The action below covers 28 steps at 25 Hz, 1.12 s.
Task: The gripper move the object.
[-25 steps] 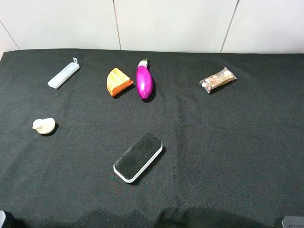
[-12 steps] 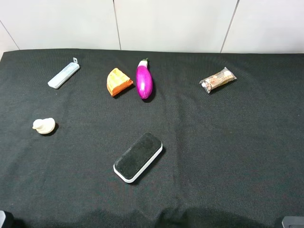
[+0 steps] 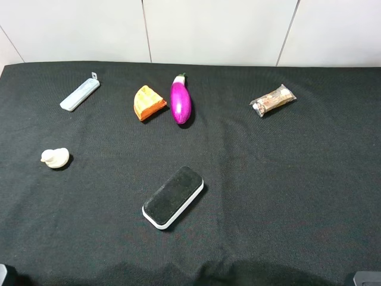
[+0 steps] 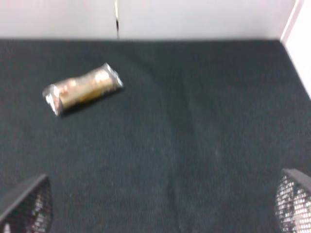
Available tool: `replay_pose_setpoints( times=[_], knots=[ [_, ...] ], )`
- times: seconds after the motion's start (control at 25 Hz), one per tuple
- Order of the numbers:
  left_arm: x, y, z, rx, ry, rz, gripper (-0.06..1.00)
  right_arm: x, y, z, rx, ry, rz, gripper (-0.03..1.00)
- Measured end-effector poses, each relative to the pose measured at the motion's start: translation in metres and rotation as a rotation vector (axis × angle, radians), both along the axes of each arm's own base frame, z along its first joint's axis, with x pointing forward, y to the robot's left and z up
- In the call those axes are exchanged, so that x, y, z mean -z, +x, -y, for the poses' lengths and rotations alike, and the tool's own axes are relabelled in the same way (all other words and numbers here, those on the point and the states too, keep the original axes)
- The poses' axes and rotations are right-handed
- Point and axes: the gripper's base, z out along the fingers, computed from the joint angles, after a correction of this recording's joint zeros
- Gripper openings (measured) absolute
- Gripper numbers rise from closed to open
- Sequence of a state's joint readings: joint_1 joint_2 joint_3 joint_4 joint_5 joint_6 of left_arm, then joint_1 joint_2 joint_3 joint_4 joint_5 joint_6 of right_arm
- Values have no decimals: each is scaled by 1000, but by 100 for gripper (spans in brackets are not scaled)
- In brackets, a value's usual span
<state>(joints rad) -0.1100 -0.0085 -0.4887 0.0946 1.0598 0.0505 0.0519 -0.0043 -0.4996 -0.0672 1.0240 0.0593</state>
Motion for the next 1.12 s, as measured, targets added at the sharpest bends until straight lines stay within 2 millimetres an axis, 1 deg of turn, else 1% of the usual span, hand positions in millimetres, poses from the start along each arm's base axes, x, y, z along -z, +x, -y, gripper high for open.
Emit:
replay_pose_setpoints(
  times=[1.12],
  knots=[
    [0,0,0,0,0,0,91,0,0,0,-3,1,2,69]
  ],
)
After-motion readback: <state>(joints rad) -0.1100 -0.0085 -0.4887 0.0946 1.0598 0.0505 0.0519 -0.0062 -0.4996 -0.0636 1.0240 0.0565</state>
